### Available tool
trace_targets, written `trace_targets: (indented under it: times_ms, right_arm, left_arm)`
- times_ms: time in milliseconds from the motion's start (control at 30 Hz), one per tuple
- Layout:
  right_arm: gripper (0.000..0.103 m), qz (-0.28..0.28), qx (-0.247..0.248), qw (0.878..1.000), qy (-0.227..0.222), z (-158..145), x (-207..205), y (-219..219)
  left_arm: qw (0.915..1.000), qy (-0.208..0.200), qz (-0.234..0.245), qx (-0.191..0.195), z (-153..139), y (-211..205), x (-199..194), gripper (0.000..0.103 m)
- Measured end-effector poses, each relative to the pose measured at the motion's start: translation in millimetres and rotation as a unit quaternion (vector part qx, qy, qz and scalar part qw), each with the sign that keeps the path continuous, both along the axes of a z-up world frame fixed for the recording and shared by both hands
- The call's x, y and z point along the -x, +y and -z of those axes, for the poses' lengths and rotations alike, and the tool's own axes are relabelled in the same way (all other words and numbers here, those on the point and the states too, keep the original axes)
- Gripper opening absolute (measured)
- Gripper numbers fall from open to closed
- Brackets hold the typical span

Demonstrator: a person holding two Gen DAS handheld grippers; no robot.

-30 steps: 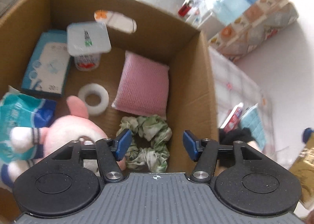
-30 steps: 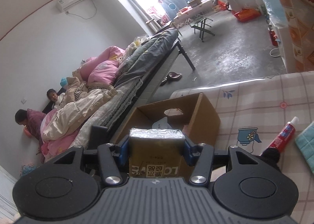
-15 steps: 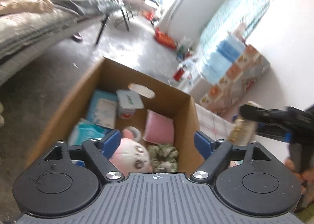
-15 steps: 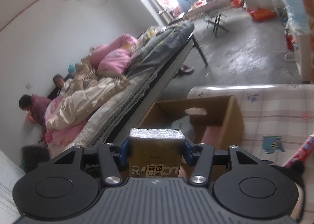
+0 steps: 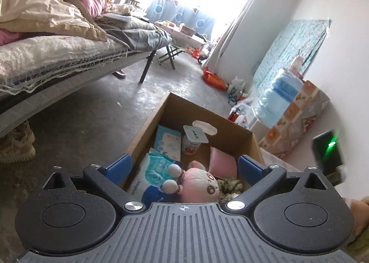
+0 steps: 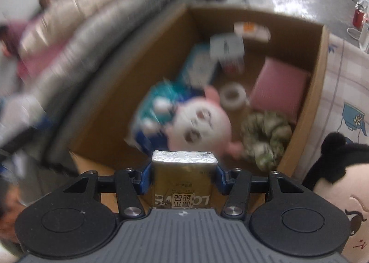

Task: Organize soft objects
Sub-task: 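Lower the gold tissue pack into the box with the right tool and open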

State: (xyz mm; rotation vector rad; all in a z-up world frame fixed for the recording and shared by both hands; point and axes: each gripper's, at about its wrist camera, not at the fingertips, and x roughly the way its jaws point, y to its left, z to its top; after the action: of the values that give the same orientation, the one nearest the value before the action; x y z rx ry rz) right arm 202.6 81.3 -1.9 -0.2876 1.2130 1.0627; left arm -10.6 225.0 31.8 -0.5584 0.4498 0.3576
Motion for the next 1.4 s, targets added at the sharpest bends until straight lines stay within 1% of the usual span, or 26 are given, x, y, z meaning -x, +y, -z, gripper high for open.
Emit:
trace_targets:
  times_ms: [67,133,233,300,367,433,467,567,667,800,900,933,1000,1033,1133,1200,1233,1267,1300,1333,1400]
  right_arm:
    - [0.056,-0.012,0.044,0.999,-0.021,10.6,6.2,11.5]
    - [0.056,-0.025,0.073,0.996,-0.047,14.0,12.4,19.0]
    - [0.056,-0.044,0.127,0.989,-0.063,23.6,17.2,34.2]
    - [0.058,-0.068,0.168,0.98,-0.086,32.4,22.5,41.6]
    - [0.061,-0.093,0.206,0.967,-0.118,42.7,30.0,50.3]
    - [0.065,-0.112,0.231,0.955,-0.147,50.0,36.8,55.5]
    - [0.065,-0.119,0.242,0.95,-0.16,53.6,39.3,56.9]
    - [0.065,-0.137,0.267,0.935,-0.19,62.8,42.9,57.9]
    - [0.066,-0.144,0.279,0.928,-0.201,65.4,44.8,57.8]
    - [0.069,-0.16,0.29,0.918,-0.218,65.3,48.2,55.6]
    - [0.076,-0.171,0.299,0.909,-0.235,65.9,54.0,59.9]
    - [0.076,-0.175,0.302,0.905,-0.243,65.6,56.1,59.9]
    - [0.076,-0.18,0.299,0.903,-0.249,63.8,59.4,59.4]
    - [0.077,-0.179,0.292,0.906,-0.25,59.0,60.1,56.7]
    - [0.08,-0.171,0.256,0.919,-0.248,38.2,61.0,43.3]
    - [0.083,-0.161,0.22,0.929,-0.251,16.8,63.7,27.2]
    - [0.087,-0.156,0.198,0.934,-0.253,5.3,65.5,17.9]
    - [0.089,-0.148,0.169,0.94,-0.255,-8.1,67.3,4.9]
    - [0.094,-0.14,0.144,0.945,-0.259,-19.2,69.0,-6.1]
    - [0.098,-0.129,0.114,0.948,-0.267,-31.9,72.5,-22.1]
    - [0.099,-0.109,0.065,0.95,-0.285,-50.5,79.2,-52.1]
  left_arm:
    - [1.0,-0.004,-0.003,0.004,1.4,3.2,2.0,0.099]
    - [0.9999,-0.008,-0.003,0.007,2.4,6.2,3.9,0.099]
    - [0.9998,-0.014,-0.005,0.012,3.7,9.4,8.2,0.099]
    - [0.9997,-0.017,-0.007,0.014,4.2,11.6,9.6,0.099]
    - [0.9997,-0.018,-0.007,0.014,4.5,12.4,10.8,0.099]
    - [0.9997,-0.02,-0.006,0.015,5.2,13.2,11.6,0.099]
    - [0.9996,-0.021,-0.005,0.016,5.5,13.4,12.0,0.099]
    - [0.9996,-0.022,-0.003,0.017,6.1,12.6,12.9,0.099]
    - [0.9996,-0.022,-0.002,0.017,6.1,12.8,13.2,0.099]
    - [0.9996,-0.023,-0.003,0.016,6.2,13.1,13.2,0.099]
    - [0.9996,-0.023,-0.003,0.016,5.9,12.8,13.2,0.1]
    - [0.9996,-0.023,-0.003,0.015,5.7,12.4,13.3,0.099]
    - [0.9997,-0.023,-0.005,0.011,4.3,10.8,14.1,0.099]
    - [0.9997,-0.024,-0.005,0.008,3.5,9.7,14.4,0.1]
    - [0.9997,-0.022,-0.005,0.002,1.2,6.4,13.9,0.1]
    - [0.9998,-0.021,-0.005,-0.003,-0.4,2.8,12.8,0.1]
    - [0.9998,-0.019,-0.004,-0.005,-1.1,0.2,11.8,0.1]
    - [0.9998,-0.017,-0.001,-0.006,-1.7,-2.4,10.6,0.1]
    - [0.9998,-0.016,0.003,-0.007,-2.2,-5.4,9.2,0.1]
    - [0.9998,-0.013,0.008,-0.008,-2.9,-9.1,7.4,0.1]
    - [0.9997,-0.008,0.018,-0.014,-4.7,-18.4,3.1,0.1]
